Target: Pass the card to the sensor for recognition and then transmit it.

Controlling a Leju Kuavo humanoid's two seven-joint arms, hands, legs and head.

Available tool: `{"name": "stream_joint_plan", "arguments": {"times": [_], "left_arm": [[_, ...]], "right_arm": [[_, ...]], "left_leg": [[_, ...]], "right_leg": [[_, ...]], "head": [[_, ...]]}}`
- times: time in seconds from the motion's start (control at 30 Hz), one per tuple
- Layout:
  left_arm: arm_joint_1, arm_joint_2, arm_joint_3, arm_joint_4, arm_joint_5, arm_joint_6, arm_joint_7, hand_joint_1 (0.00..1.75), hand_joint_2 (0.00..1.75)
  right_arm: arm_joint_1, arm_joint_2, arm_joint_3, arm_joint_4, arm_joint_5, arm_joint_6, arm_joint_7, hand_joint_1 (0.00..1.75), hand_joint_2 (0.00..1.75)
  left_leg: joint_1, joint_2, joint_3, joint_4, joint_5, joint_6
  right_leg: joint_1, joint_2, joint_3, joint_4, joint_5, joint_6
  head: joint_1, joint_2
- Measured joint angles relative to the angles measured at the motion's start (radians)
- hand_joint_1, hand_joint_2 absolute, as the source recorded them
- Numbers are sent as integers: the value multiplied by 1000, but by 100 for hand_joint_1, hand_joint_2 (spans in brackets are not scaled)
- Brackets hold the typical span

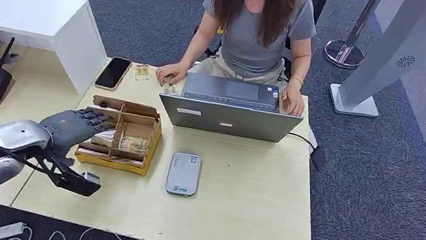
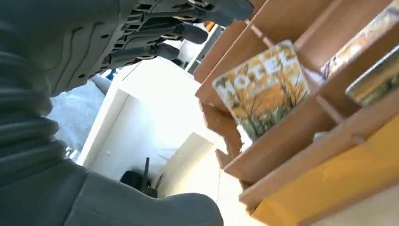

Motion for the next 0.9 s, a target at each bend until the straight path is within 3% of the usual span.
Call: {"name": "stream_joint_plan", "arguments": {"times": [0.5, 0.9], "left_arm": [[10, 4, -22, 0, -26, 19, 32, 0, 175], [48, -99, -18, 41, -91, 86, 36, 0, 175]], "right_arm": [[0, 0, 0, 0, 0, 0, 2, 0, 175], [0, 0, 0, 0, 0, 0, 6, 0, 175]], "left_leg": [[0, 0, 0, 0, 0, 0], [0, 0, -1, 0, 0, 0]], "right_leg": [[0, 0, 0, 0, 0, 0], [0, -1, 0, 0, 0, 0]], "head": [[0, 0], [0, 0]]}}
